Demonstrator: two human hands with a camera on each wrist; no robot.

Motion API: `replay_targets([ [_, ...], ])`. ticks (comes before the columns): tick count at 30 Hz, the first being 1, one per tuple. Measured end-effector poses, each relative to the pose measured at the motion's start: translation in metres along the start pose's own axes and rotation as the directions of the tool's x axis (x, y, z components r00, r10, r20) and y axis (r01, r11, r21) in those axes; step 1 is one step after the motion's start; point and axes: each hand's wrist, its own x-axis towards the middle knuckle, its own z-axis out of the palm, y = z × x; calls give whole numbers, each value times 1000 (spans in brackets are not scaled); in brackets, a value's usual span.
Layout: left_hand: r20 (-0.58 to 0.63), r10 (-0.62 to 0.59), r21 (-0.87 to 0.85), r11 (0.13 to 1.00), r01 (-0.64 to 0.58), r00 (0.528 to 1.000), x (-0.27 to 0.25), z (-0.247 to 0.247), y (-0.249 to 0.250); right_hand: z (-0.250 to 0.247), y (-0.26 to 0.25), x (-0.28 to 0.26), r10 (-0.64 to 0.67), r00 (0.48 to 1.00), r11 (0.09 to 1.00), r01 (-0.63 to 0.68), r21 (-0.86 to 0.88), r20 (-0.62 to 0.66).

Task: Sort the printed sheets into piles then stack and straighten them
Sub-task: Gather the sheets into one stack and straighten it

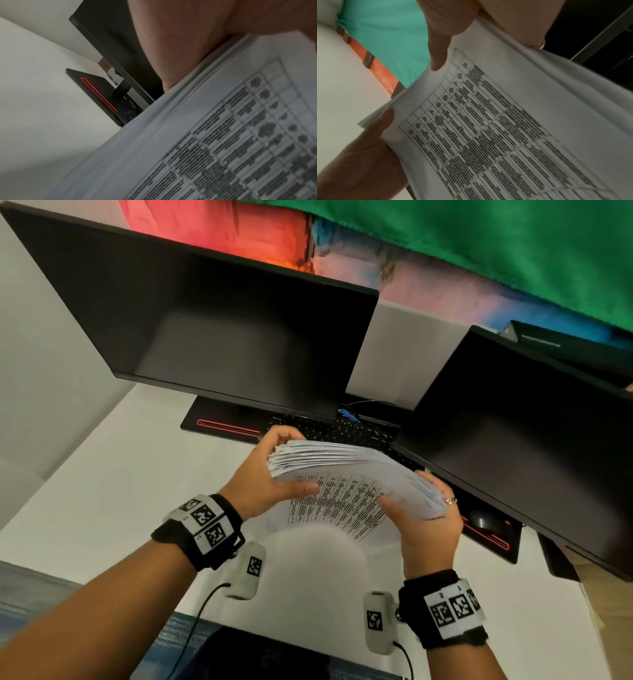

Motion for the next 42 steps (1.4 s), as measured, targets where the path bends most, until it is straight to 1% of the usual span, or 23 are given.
replay_targets([
  [2,-37,12,-22,1000,-13,999,-1,5,-4,1,0,-1,-6,1000,1000,7,11,-28],
  [4,-130,55,-27,998,-59,990,-1,8,-3,2,-2,1,-34,998,999,35,19,-45],
  [7,-292,162,70,987,-148,943,2,14,1,8,-9,3,-84,993,994,89,57,-84],
  [9,-366,220,151,973,-176,904,3,17,1,11,-10,3,-88,989,995,93,46,-115],
  [11,-414,253,187,964,-190,874,3,19,2,12,-11,1,-95,986,994,102,44,-136],
  [12,-421,258,187,963,-195,870,4,19,4,13,-11,1,-99,985,994,106,39,-142],
  [14,-404,252,188,964,-190,879,5,20,7,14,-12,3,-101,982,994,107,32,-163],
  [16,-397,228,198,967,-159,889,8,20,8,15,-12,5,-95,972,994,105,36,-213],
  [19,-413,184,159,979,-129,892,11,19,12,16,-14,6,-88,962,995,99,28,-258],
  [22,-416,160,167,981,-97,895,16,16,13,18,-14,5,-96,965,995,100,5,-244],
  [25,-449,82,67,996,-57,890,21,14,13,19,-13,3,-87,968,995,95,25,-235],
  [26,-440,76,56,997,-57,895,21,15,14,18,-12,2,-88,971,994,99,39,-223],
  [28,-421,94,94,994,-59,902,21,15,15,18,-12,1,-103,976,991,118,69,-192],
  [30,-450,91,105,993,-48,888,23,14,15,17,-11,1,-102,982,988,118,101,-157],
  [32,-483,76,69,996,-48,873,25,12,15,15,-7,1,-85,991,990,96,100,-108],
  [33,-479,76,61,997,-54,874,25,11,16,14,-4,1,-75,994,993,82,88,-80],
  [36,-423,94,72,995,-70,901,23,10,15,12,-1,-2,-43,997,998,46,51,-59],
  [38,-421,73,55,997,-55,904,22,8,12,11,1,-2,-45,998,999,46,21,-50],
  [40,-422,50,45,998,-34,905,22,6,9,10,7,0,-11,999,1000,11,-6,-47],
  [42,-351,71,28,997,-66,934,18,5,10,10,12,2,9,999,998,-13,-62,-53],
])
